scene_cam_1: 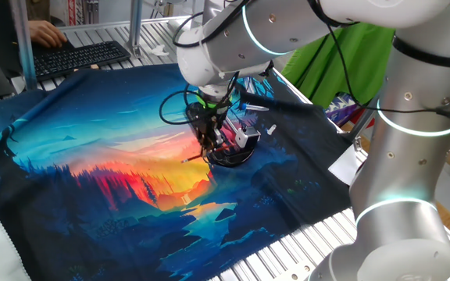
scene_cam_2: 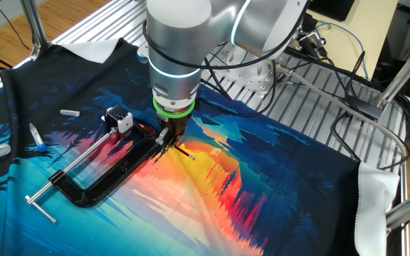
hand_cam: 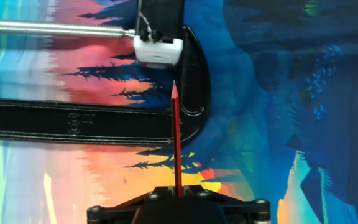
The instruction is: Insert the pencil into the pencil sharpener
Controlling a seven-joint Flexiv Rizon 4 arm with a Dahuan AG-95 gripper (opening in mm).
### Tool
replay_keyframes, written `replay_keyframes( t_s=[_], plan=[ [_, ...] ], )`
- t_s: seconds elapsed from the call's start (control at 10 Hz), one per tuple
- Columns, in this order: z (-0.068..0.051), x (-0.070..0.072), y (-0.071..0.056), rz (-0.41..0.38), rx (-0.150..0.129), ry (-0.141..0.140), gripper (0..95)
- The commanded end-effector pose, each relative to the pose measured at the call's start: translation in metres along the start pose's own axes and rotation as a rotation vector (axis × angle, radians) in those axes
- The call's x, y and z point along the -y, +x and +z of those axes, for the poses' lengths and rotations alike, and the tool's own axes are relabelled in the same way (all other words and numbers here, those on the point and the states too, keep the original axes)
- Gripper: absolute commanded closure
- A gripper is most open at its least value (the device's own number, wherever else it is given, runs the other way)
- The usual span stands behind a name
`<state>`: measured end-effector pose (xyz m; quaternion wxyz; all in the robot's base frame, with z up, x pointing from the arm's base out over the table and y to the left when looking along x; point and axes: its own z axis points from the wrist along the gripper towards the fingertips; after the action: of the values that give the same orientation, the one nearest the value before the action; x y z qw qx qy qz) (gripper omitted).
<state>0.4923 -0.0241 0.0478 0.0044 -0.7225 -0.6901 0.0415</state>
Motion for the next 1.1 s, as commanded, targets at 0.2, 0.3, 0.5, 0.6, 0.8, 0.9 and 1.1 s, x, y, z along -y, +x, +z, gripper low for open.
replay_keyframes(
  t_s=[0.2, 0.3, 0.5, 0.6, 0.8, 0.9, 1.1],
  plan=[
    [0.003, 0.009, -0.002, -0.020, 0.004, -0.003, 95.0],
    [0.003, 0.010, -0.003, -0.034, 0.007, -0.001, 95.0],
    [0.000, 0.007, -0.011, -0.046, -0.007, -0.002, 95.0],
    [-0.001, 0.007, -0.012, -0.048, -0.004, -0.002, 95.0],
    [-0.002, 0.010, -0.015, -0.059, 0.004, -0.004, 95.0],
    [-0.002, 0.010, -0.019, -0.069, 0.004, -0.005, 95.0],
    [-0.003, 0.010, -0.034, -0.096, -0.014, -0.014, 95.0]
  ],
)
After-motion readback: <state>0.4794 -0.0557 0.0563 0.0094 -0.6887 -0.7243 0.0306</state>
